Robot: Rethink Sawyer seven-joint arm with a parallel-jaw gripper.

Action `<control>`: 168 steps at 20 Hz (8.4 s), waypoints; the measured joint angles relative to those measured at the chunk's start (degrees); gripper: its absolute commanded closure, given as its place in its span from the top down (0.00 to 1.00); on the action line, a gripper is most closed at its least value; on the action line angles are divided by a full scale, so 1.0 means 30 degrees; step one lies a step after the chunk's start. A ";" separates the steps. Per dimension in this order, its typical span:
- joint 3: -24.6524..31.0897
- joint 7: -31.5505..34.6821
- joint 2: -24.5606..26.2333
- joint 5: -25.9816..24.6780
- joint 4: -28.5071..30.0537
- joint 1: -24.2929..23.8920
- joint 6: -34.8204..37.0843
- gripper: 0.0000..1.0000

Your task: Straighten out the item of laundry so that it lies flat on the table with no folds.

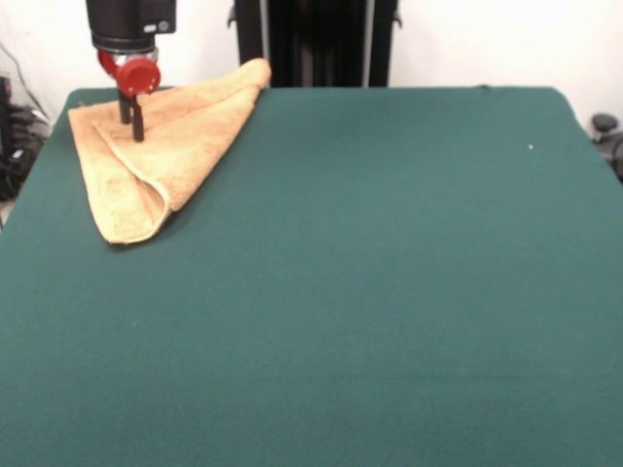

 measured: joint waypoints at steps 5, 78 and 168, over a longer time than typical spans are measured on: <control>-0.0006 0.0000 0.0002 -0.0008 -0.0102 0.0189 0.0356 1.00; -0.1194 0.0000 -0.0003 0.0780 -0.1201 0.3069 0.3866 1.00; -0.3716 0.0000 0.0397 0.9342 -0.1816 1.1492 0.3626 0.00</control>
